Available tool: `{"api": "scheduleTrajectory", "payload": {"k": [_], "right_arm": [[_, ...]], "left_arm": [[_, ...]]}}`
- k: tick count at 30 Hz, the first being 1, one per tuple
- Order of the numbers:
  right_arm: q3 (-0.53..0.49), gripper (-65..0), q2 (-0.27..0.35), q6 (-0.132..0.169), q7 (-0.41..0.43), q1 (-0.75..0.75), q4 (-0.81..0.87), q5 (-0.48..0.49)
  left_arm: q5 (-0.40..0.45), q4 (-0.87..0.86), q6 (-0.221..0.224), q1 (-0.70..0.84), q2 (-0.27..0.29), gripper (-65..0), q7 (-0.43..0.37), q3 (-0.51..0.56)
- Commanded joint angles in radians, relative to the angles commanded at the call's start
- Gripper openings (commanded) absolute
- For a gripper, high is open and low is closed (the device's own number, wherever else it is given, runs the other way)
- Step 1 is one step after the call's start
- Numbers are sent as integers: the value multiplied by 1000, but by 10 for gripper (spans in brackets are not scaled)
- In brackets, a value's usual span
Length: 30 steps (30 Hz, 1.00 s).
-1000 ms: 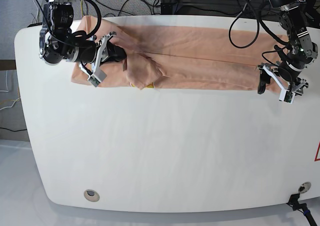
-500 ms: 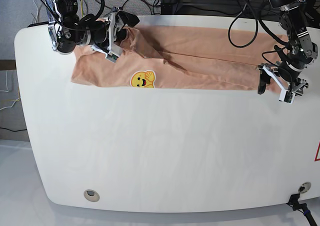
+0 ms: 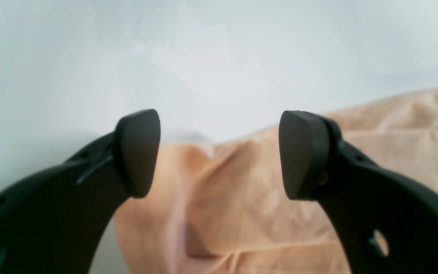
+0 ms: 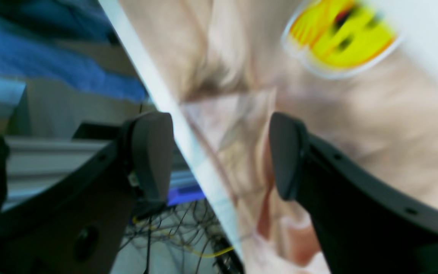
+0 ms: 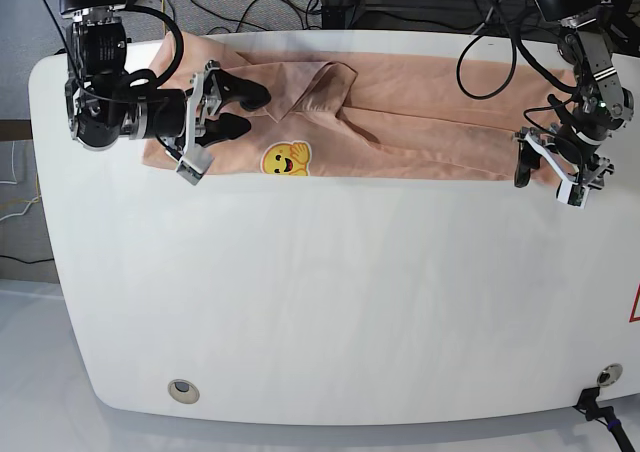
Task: Fold the T-shirt properly
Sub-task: 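Fold the opposite shirt end inward with the left gripper, then release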
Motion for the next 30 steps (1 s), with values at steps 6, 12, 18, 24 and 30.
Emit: {"api": "scheduleTrajectory", "payload": {"k": [6,12,18,24,30], "right_arm": [[0,-265,-109,0,78,21,-55,-190],[0,-265,-209,2,107,23,-57,-494],[57,-290,-218,2,107,15,-52,-560],[112,-624,-212,5,107,15,-54,-563],[107,-650,-213,5,107,-37,-58,-566]], "left_arm": [[0,5,0,0,0,-189,0,0],[-2,38,0,8,0,-189,0,0],[-2,230,-21,147,0,-190,8,-3],[-3,299,-21,262,6,-567,2,-2],[0,284,-21,302,68,-650,2,0]]}}
